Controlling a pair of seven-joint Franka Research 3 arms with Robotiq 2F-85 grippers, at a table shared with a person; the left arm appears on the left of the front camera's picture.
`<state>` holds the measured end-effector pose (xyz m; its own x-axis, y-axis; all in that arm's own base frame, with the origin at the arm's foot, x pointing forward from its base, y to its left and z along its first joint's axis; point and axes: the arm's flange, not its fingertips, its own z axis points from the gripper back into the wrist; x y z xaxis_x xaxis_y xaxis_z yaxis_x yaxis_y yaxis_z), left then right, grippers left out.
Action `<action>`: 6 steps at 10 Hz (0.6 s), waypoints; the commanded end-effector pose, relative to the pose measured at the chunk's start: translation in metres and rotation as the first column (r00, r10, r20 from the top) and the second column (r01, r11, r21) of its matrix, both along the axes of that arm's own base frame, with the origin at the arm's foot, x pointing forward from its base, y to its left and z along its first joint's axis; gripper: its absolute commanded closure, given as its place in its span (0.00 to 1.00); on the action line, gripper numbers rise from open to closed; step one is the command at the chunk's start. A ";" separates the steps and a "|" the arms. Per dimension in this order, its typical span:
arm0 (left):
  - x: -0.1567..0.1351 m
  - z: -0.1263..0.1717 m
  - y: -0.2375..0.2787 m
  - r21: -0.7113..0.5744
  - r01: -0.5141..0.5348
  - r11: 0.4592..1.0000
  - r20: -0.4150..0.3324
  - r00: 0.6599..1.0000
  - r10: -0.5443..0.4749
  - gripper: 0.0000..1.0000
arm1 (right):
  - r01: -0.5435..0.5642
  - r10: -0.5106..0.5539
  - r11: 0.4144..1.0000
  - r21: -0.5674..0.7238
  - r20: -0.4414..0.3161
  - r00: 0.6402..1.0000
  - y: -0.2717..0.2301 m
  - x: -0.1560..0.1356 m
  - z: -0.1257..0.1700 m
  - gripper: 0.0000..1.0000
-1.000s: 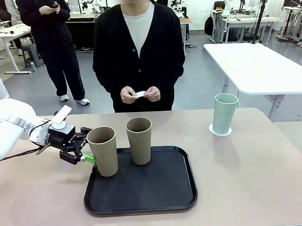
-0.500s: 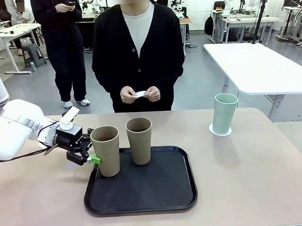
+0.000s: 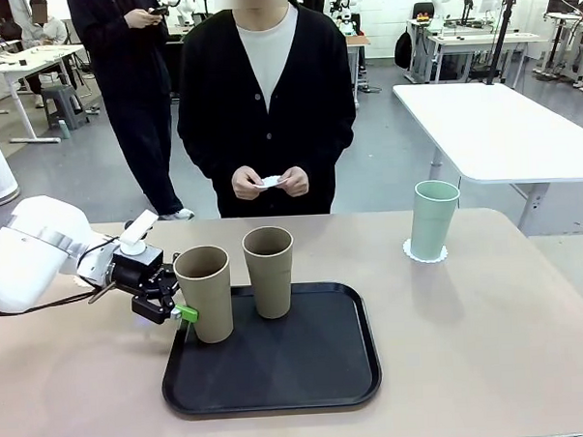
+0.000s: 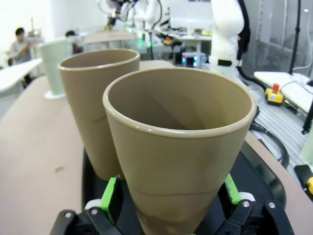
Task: Place coasters on the table and set cups on them.
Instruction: Take one Reusable plastic cup from the Flat Tray and place it on a coaster set by the human.
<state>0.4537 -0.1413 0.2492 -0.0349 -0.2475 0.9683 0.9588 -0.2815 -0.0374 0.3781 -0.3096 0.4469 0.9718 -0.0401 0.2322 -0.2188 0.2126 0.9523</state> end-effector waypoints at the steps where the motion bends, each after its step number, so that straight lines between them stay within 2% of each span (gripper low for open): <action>1: 0.000 -0.002 -0.004 -0.020 0.017 1.000 -0.021 1.000 -0.018 0.00 | 0.001 -0.001 1.000 -0.003 -0.001 1.000 0.000 -0.001 0.002 0.00; 6: -0.001 -0.011 -0.012 -0.032 0.062 0.998 -0.018 0.998 -0.063 0.00 | 0.001 -0.001 1.000 -0.003 -0.001 1.000 0.000 -0.001 0.002 0.00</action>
